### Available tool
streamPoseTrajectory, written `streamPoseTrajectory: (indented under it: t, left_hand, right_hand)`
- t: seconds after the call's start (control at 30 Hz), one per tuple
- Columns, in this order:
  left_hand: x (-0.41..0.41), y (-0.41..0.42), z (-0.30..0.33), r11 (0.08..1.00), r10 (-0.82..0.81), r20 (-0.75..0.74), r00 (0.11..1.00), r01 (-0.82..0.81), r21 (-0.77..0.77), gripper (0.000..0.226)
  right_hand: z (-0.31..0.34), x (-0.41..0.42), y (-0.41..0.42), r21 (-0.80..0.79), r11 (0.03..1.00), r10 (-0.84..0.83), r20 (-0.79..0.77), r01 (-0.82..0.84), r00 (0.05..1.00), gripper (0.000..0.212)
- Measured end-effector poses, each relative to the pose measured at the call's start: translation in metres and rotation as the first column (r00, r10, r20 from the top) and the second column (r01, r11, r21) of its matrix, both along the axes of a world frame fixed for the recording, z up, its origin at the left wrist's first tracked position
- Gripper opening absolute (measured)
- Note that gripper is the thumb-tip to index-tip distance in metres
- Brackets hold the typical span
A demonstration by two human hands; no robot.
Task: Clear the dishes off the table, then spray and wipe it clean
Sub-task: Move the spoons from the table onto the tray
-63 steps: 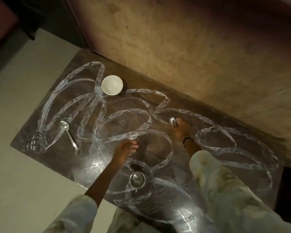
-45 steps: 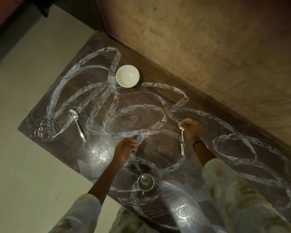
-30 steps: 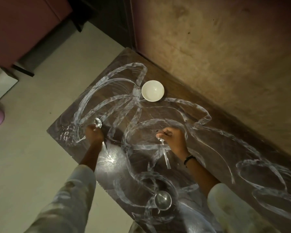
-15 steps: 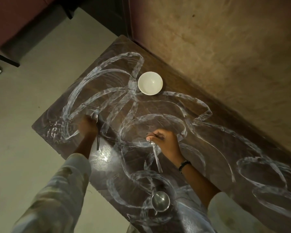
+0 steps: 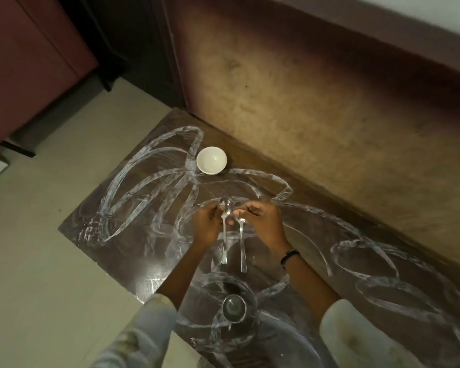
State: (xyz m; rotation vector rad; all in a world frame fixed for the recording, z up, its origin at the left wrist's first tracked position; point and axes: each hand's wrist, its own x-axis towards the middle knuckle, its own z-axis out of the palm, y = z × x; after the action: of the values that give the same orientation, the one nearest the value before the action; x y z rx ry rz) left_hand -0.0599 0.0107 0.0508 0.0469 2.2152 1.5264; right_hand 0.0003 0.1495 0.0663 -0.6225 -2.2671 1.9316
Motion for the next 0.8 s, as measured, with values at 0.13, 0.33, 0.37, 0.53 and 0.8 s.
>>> streamPoseTrajectory:
  t: [0.13, 0.33, 0.37, 0.53, 0.8]
  left_hand:
    - [0.041, 0.028, 0.034, 0.997, -0.077, -0.093, 0.993, 0.076, -0.012, 0.027]
    - [0.129, 0.067, 0.1, 0.982, -0.186, -0.193, 0.963, 0.187, -0.013, 0.028]
    - [0.145, 0.072, 0.11, 0.977, -0.21, -0.189, 0.959, 0.21, -0.024, 0.026]
    - [0.228, 0.097, 0.149, 0.959, -0.273, -0.183, 0.944, 0.282, 0.025, 0.024]
    - [0.317, 0.125, 0.164, 0.94, -0.295, -0.047, 0.954, 0.299, 0.163, 0.024]
  right_hand:
    - [0.038, 0.037, 0.022, 0.013, 0.994, -0.105, -0.047, 0.106, 0.993, 0.007]
    - [0.095, 0.125, 0.051, 0.241, 0.956, -0.136, -0.14, 0.167, 0.981, 0.013]
    - [0.102, 0.142, 0.055, 0.26, 0.949, -0.146, -0.148, 0.181, 0.978, 0.013]
    - [0.126, 0.221, 0.068, 0.272, 0.915, -0.264, -0.151, 0.297, 0.953, 0.013]
    - [0.143, 0.31, 0.076, 0.258, 0.873, -0.396, -0.121, 0.414, 0.91, 0.017]
